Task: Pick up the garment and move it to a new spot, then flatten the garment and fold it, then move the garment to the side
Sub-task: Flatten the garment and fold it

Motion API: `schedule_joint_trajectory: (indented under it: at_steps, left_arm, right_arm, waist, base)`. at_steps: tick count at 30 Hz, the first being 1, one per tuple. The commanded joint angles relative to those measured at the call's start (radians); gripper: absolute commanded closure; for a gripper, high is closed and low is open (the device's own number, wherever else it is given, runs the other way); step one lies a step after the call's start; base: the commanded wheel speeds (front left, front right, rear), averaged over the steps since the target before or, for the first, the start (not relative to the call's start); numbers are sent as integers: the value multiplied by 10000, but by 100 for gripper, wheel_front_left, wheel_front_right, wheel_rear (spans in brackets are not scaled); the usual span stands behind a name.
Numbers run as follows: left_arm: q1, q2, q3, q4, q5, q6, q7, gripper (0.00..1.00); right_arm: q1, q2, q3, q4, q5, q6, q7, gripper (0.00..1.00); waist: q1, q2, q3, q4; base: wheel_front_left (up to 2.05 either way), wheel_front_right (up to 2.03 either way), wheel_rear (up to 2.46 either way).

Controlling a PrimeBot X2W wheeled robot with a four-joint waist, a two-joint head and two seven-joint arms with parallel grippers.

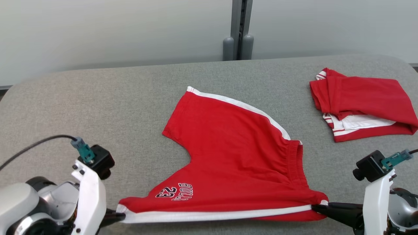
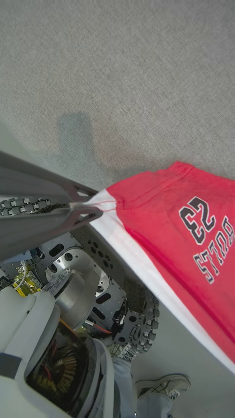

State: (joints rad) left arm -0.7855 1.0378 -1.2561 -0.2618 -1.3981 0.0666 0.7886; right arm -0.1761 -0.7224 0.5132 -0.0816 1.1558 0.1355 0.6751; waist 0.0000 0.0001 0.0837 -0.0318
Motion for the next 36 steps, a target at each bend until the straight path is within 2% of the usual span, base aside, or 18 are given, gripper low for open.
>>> schedule_joint_trajectory:
  at_steps: [1,6,16,17,23,28,36]
  left_arm:
    - [-256,188,124,150,-22,125,146,100]
    - [-1121,-201,417,922,-3,76,757,100]
    - [-3460,-1242,1159,3125,136,-249,1887,100]
    - [-3460,-1242,1159,3125,136,-249,1887,100]
    - [-4749,-1976,1473,4242,373,-399,2258,100]
    - [-5681,-2464,1693,5042,463,-496,2533,100]
    - [-6904,-3064,1826,6135,824,-634,2792,100]
  right_arm:
    - [177,55,-380,11,-248,-82,242,100]
    - [155,1345,-1670,-304,-778,-76,1196,100]
    - [-1281,4055,-3796,-315,-1791,-54,2646,100]
    - [-1281,4055,-3796,-315,-1791,-54,2646,100]
    - [-2234,5126,-4631,-313,-2507,-47,3203,100]
    - [-2714,5748,-5061,-487,-2823,-47,3537,100]
    - [-3280,6266,-5091,-519,-3003,-47,3602,100]
  waist:
    - [0,-1,143,-61]
    - [0,-1,753,-215]
    - [0,-1,2560,-813]
    - [0,-1,2560,-813]
    - [0,-1,3477,-1157]
    - [0,-1,4051,-1495]
    - [0,-1,4894,-2019]
  base:
    - [0,0,0]
    - [0,0,0]
    - [0,0,0]
    - [0,0,0]
    - [0,0,0]
    - [0,0,0]
    - [0,0,0]
